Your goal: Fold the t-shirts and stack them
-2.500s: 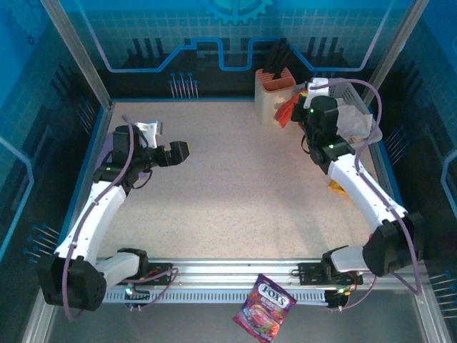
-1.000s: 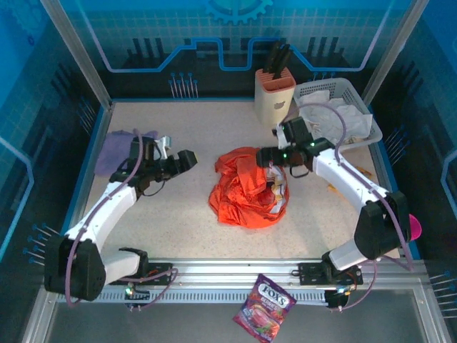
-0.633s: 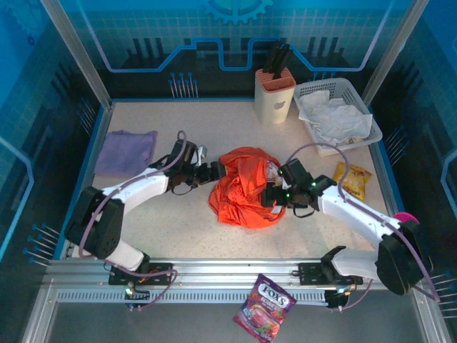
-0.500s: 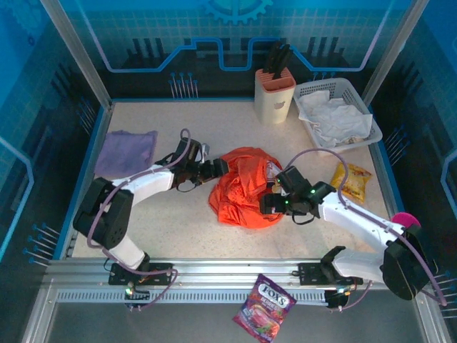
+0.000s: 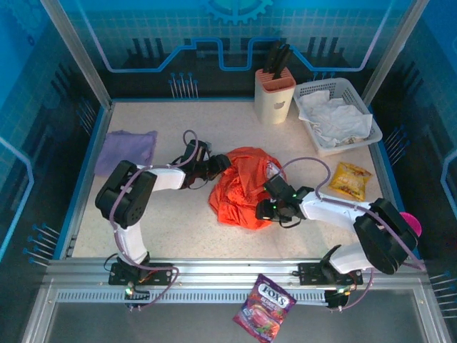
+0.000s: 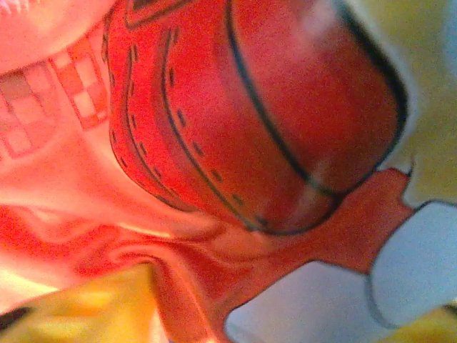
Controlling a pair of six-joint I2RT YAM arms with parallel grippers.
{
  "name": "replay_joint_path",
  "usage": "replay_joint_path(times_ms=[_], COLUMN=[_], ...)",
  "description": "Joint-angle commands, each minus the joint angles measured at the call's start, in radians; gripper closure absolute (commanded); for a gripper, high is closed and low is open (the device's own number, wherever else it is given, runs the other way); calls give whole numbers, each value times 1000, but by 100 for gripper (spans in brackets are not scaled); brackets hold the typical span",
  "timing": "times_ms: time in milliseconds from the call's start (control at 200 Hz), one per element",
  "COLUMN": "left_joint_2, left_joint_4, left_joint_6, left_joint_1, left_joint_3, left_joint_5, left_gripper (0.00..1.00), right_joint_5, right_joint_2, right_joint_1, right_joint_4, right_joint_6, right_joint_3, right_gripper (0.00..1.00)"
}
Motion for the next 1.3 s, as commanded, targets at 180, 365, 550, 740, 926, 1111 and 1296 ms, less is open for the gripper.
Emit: replay_joint_path(times_ms=[180, 365, 550, 740, 926, 1111, 1296], left_joint_2=[-29, -201, -342, -296, -236, -285, -263], left_joint_4=[8, -305, -697, -836, -814, -661, -594], left_joint_6=[43, 202, 372, 480, 407, 274, 245], left_joint_1=[27, 123, 269, 396, 431, 409, 273], left_joint_3=[118, 209, 333, 425, 400, 235, 126], left_joint_5=[-36, 44, 114, 92, 114, 226, 181], left_gripper=[88, 100, 100, 72, 35, 35, 37], right_joint_5=[70, -27, -11, 72, 10, -119, -104], right_joint_2=[-157, -219, -111, 28, -7, -25, 90], right_joint_1=[-93, -294, -423, -440, -410, -317, -214], right_joint_4=[-140, -247, -390, -433, -394, -260, -104], right_joint_6=[-126, -294, -431, -439, -415, -343, -176], right_joint_3=[98, 244, 479, 599, 536, 374, 300], right_gripper=[87, 99, 93, 50, 9, 12, 20])
